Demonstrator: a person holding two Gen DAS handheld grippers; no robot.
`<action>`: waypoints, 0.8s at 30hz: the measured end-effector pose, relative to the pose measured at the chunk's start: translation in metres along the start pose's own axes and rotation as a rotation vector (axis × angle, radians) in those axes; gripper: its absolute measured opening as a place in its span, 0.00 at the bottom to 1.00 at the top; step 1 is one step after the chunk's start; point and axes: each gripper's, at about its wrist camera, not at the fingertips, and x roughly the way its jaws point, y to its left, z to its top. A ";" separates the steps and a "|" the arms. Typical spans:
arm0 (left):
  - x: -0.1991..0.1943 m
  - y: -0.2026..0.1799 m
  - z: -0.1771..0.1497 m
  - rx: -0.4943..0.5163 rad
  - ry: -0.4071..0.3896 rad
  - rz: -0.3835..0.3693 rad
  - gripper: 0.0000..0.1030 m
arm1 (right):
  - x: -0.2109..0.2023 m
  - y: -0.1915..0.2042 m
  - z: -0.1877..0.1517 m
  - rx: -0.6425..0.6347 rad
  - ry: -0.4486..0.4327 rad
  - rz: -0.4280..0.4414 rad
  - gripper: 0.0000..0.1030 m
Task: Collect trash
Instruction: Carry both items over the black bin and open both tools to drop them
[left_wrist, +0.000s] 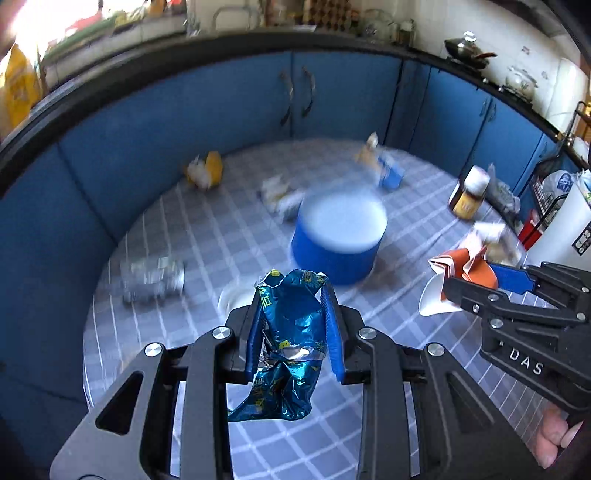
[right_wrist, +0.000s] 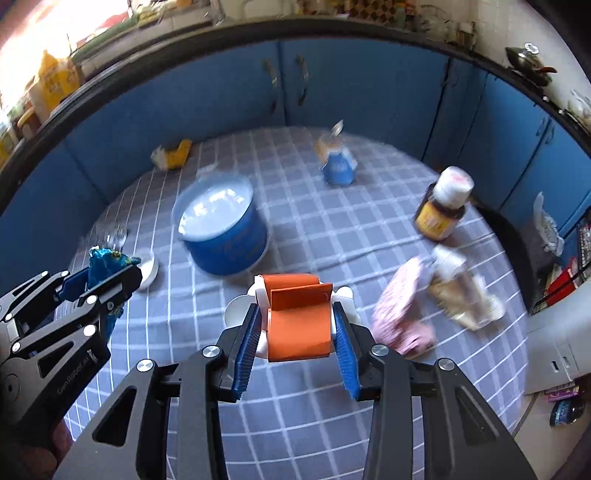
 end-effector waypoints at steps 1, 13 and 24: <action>0.000 -0.004 0.007 0.008 -0.013 -0.009 0.29 | -0.003 -0.004 0.004 0.007 -0.011 -0.011 0.36; 0.015 -0.093 0.093 0.168 -0.189 -0.151 0.29 | -0.022 -0.092 0.045 0.149 -0.134 -0.215 0.36; 0.047 -0.188 0.157 0.281 -0.295 -0.252 0.29 | -0.013 -0.195 0.069 0.292 -0.203 -0.409 0.38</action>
